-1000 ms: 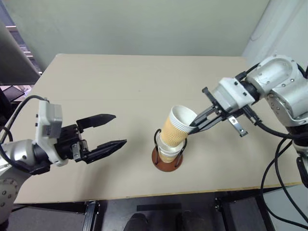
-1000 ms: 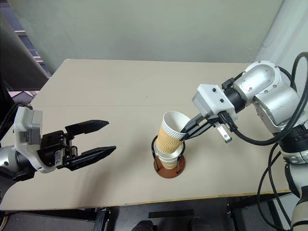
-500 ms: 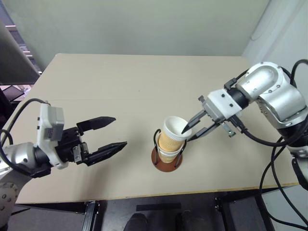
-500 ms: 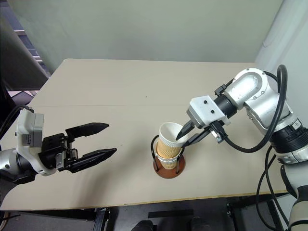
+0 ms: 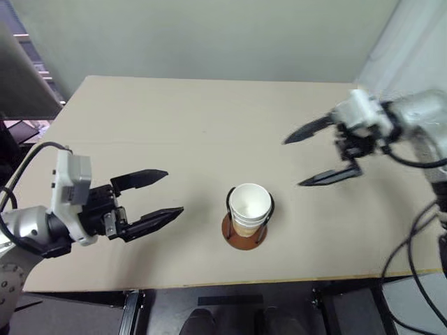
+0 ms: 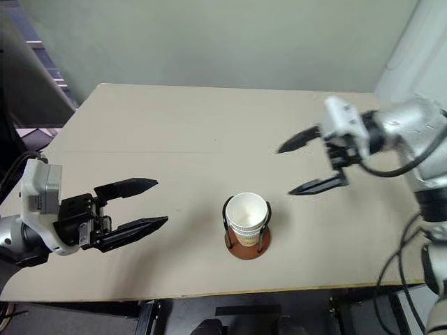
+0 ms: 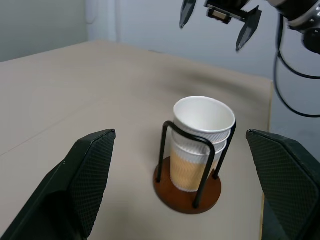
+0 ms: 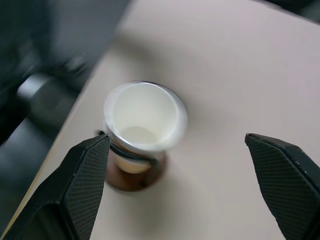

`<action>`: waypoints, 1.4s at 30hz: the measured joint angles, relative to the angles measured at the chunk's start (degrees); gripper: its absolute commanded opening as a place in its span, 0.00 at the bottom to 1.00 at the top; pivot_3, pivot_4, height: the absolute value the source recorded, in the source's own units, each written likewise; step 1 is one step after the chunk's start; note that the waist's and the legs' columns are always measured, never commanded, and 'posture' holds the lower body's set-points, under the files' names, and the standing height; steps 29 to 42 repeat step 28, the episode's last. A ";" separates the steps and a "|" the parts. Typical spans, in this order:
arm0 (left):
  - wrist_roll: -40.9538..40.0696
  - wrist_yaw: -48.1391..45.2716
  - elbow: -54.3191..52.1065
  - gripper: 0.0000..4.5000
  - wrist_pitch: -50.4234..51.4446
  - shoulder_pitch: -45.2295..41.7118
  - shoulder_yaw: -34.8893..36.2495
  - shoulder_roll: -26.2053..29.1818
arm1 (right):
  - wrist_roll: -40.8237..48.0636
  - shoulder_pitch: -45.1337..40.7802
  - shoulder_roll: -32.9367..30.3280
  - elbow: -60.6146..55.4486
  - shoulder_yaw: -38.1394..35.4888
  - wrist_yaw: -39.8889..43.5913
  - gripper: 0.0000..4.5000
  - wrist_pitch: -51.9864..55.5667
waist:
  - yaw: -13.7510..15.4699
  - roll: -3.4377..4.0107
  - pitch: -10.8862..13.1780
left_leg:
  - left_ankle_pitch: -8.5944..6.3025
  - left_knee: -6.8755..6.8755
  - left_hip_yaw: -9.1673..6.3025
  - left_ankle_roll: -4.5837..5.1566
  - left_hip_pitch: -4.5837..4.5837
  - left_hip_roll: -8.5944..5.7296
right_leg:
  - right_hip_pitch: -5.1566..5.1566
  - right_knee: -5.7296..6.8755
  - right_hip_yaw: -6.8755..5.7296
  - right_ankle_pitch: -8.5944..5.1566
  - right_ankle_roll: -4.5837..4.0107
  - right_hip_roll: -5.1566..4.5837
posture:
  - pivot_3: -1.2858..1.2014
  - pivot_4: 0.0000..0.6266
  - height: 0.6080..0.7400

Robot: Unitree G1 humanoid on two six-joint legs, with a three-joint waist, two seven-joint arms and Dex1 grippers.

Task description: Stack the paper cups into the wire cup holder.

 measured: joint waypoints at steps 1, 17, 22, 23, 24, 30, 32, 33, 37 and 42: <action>0.01 -0.34 0.34 1.00 0.00 0.07 0.38 0.13 | 0.94 4.94 -1.53 -0.15 -3.03 -0.13 0.99 0.91 | 0.28 -0.01 0.00 | -0.01 -0.01 0.01 -0.02 0.00 0.01 | 0.02 -0.04 0.00 0.00 0.00 0.01 | 0.52 0.24 1.00; 3.90 -6.55 11.01 1.00 0.00 -2.24 0.79 2.18 | 12.31 35.83 -3.22 -22.38 -31.05 -16.80 0.99 17.30 | -2.01 -0.17 0.20 | -0.46 0.12 0.33 0.44 1.20 0.23 | 0.81 0.39 0.24 -0.44 -0.75 0.64 | 0.52 0.24 1.00; 4.20 -6.69 11.32 1.00 0.00 -2.24 0.69 2.01 | 12.22 35.43 -3.21 -22.06 -30.68 -17.99 0.99 17.38 | -2.00 -0.18 0.20 | -0.30 0.02 0.28 0.11 0.96 0.24 | 0.54 0.38 0.28 -0.34 -0.56 0.67 | 0.52 0.24 1.00; 4.27 -6.66 11.32 1.00 0.01 -2.24 0.69 1.85 | 12.13 35.25 -3.21 -21.91 -30.27 -18.20 0.99 17.35 | -1.99 -0.18 0.20 | -0.31 0.00 0.28 0.09 0.94 0.25 | 0.49 0.37 0.28 -0.27 -0.44 0.66 | 0.52 0.24 1.00; 4.29 -6.63 11.32 1.00 0.01 -2.24 0.69 1.78 | 11.95 34.97 -3.21 -21.72 -29.72 -18.29 0.99 17.29 | -2.00 -0.18 0.19 | -0.33 -0.02 0.28 0.07 0.93 0.26 | 0.46 0.37 0.28 -0.26 -0.42 0.67 | 0.52 0.24 1.00; 4.30 -6.40 11.23 1.00 0.15 -2.02 0.74 1.64 | 11.03 33.56 -2.49 -20.78 -27.82 -19.27 0.99 16.97 | -2.01 -0.18 0.20 | -0.36 -0.08 0.28 0.08 0.91 0.28 | 0.42 0.34 0.28 -0.26 -0.41 0.67 | 0.52 0.24 1.00; 4.30 -6.40 11.23 1.00 0.15 -2.02 0.74 1.64 | 11.03 33.56 -2.49 -20.78 -27.82 -19.27 0.99 16.97 | -2.01 -0.18 0.20 | -0.36 -0.08 0.28 0.08 0.91 0.28 | 0.42 0.34 0.28 -0.26 -0.41 0.67 | 0.52 0.24 1.00; 4.30 -6.40 11.23 1.00 0.15 -2.02 0.74 1.64 | 11.03 33.56 -2.49 -20.78 -27.82 -19.27 0.99 16.97 | -2.01 -0.18 0.20 | -0.36 -0.08 0.28 0.08 0.91 0.28 | 0.42 0.34 0.28 -0.26 -0.41 0.67 | 0.52 0.24 1.00; 4.30 -6.40 11.23 1.00 0.15 -2.02 0.74 1.64 | 11.03 33.56 -2.49 -20.78 -27.82 -19.27 0.99 16.97 | -2.01 -0.18 0.20 | -0.36 -0.08 0.28 0.08 0.91 0.28 | 0.42 0.34 0.28 -0.26 -0.41 0.67 | 0.52 0.24 1.00; 4.30 -6.40 11.23 1.00 0.15 -2.02 0.74 1.64 | 11.03 33.56 -2.49 -20.78 -27.82 -19.27 0.99 16.97 | -2.01 -0.18 0.20 | -0.36 -0.08 0.28 0.08 0.91 0.28 | 0.42 0.34 0.28 -0.26 -0.41 0.67 | 0.52 0.24 1.00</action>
